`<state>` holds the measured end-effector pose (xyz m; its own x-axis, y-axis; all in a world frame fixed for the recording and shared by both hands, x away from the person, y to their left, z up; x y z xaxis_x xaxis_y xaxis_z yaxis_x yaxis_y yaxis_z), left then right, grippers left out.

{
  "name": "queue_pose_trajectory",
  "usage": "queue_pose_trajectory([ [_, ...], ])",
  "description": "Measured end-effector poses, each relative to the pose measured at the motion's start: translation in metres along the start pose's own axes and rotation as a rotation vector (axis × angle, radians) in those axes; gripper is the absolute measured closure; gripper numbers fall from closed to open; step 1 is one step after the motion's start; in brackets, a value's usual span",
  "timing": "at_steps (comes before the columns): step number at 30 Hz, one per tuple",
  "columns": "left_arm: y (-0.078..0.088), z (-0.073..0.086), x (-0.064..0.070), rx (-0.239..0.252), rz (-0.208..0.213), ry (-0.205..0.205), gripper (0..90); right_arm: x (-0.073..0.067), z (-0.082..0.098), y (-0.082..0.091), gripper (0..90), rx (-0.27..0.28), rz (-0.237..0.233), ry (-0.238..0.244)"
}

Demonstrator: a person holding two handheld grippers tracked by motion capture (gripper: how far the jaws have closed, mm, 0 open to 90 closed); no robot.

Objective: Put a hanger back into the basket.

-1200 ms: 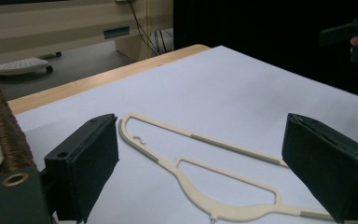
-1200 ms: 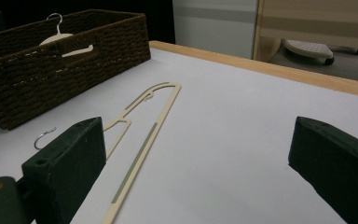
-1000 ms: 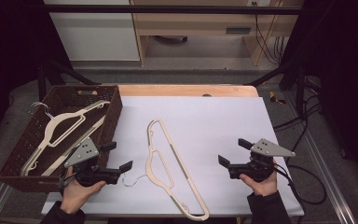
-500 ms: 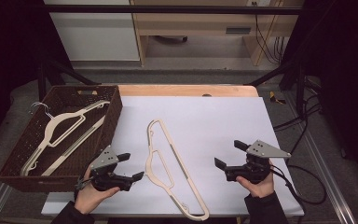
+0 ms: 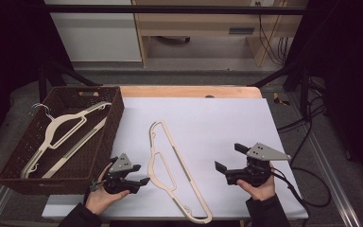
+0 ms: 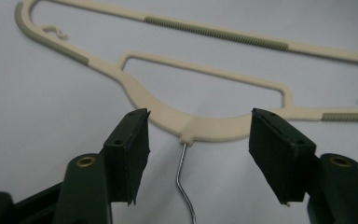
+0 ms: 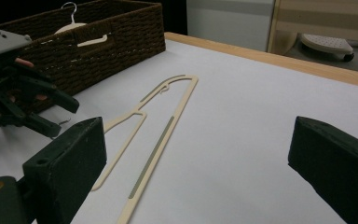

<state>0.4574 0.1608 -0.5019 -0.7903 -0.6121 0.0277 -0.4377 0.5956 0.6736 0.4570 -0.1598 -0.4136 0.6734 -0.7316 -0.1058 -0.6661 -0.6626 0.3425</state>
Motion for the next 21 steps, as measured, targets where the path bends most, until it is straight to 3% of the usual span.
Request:
queue_pose_trajectory([
  [8,-0.013,0.010,-0.004,-0.080,-0.004,-0.025,53.9,-0.001,0.002,-0.003,4.5,-0.011,-0.005,0.005],
  [21,-0.018,0.014,-0.006,-0.100,-0.007,-0.039,73.6,-0.005,0.003,-0.007,4.4,-0.022,-0.005,0.018],
])
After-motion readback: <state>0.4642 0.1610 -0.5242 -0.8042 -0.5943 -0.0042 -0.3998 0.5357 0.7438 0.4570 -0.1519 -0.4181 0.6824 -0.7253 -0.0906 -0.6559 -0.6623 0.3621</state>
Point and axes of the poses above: each handheld gripper's, and its own axes: y roughly backward along the jaws, z roughly out of its underside, x roughly to its right, the point moved 7 cm from there along -y, roughly forward along the jaws, and after that the axes turned 1 degree about -z, right-handed, at the moved point
